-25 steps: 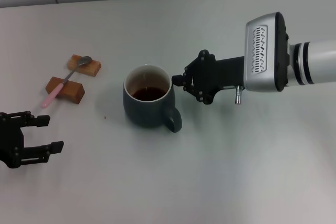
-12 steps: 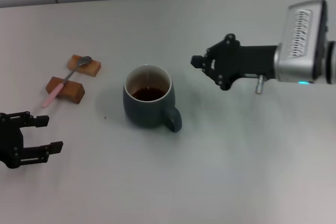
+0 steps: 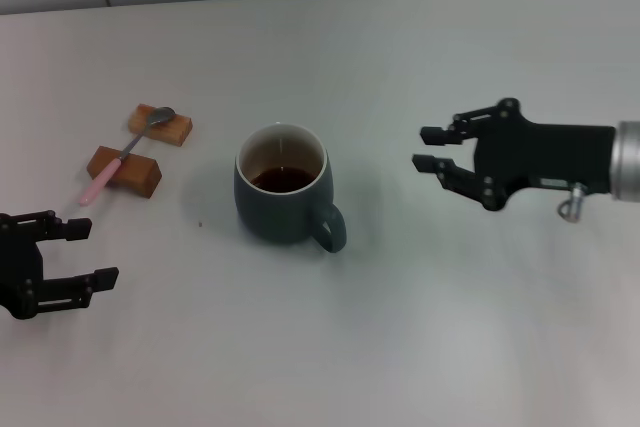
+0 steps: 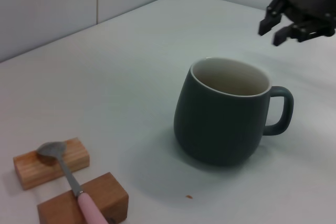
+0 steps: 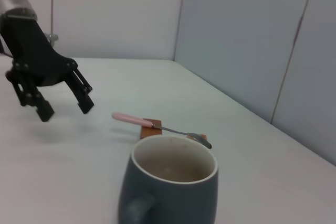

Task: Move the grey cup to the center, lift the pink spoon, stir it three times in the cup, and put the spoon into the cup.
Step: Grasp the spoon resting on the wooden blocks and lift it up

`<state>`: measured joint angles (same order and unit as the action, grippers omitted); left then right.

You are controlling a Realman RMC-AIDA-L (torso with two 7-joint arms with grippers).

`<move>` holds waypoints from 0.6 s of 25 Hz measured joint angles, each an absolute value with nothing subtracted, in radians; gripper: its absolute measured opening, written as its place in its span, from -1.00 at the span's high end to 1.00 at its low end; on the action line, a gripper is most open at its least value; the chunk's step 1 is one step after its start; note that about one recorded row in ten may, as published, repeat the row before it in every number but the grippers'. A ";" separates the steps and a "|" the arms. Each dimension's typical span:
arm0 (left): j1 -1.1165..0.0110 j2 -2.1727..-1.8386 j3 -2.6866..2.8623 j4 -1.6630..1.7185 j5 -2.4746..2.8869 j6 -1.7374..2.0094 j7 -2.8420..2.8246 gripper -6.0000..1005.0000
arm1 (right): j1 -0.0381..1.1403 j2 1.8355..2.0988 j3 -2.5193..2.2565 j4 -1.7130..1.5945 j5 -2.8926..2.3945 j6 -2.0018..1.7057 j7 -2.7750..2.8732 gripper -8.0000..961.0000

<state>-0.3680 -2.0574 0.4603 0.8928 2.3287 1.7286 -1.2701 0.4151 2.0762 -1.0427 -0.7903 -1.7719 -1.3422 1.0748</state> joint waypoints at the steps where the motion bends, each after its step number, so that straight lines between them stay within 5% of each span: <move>1: -0.368 -2.057 0.460 0.893 2.329 1.728 -1.270 -0.47 | 0.403 2.074 -1.026 -0.797 -1.776 -1.363 1.079 0.65; 9: -0.371 -2.057 0.460 0.890 2.328 1.717 -1.270 -0.47 | 0.382 2.064 -0.862 -0.802 -1.892 -1.525 1.134 -0.08; 15: -0.369 -2.057 0.459 0.887 2.328 1.712 -1.270 -0.47 | 0.372 2.062 -0.857 -0.804 -1.935 -1.540 1.149 -0.32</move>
